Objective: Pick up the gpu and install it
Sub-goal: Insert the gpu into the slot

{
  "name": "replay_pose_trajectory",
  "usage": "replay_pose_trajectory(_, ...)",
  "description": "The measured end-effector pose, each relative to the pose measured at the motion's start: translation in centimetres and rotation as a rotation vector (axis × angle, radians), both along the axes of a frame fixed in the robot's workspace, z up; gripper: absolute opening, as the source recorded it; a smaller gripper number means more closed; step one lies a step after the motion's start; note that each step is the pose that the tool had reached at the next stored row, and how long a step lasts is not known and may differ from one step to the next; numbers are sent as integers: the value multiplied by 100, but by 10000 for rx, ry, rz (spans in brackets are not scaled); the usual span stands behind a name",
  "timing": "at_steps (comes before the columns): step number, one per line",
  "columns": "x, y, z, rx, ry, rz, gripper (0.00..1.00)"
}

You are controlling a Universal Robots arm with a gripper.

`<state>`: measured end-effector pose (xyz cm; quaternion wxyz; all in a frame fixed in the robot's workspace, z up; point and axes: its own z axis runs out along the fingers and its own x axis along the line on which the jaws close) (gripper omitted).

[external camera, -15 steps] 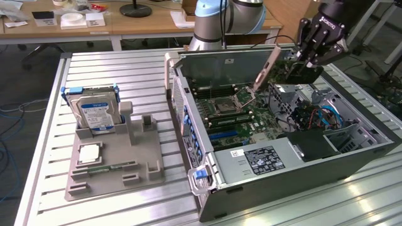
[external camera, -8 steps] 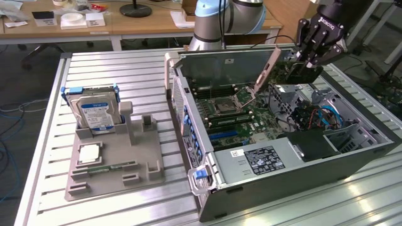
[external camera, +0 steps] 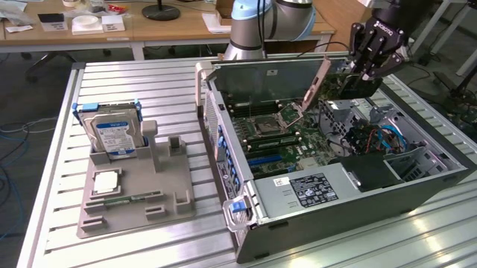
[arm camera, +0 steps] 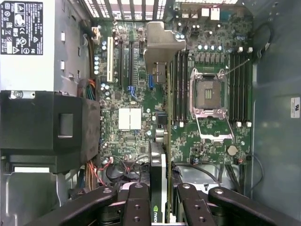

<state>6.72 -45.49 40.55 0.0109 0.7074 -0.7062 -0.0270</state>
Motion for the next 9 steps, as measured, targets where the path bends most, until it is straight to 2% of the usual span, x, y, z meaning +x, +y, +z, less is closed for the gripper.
replay_pose_trajectory(6,-141,9,-10,0,-396,-1,27)
replay_pose_trajectory(7,-152,9,-10,-2,-429,-1,27)
replay_pose_trajectory(9,-166,9,-12,-1,-437,-7,27)
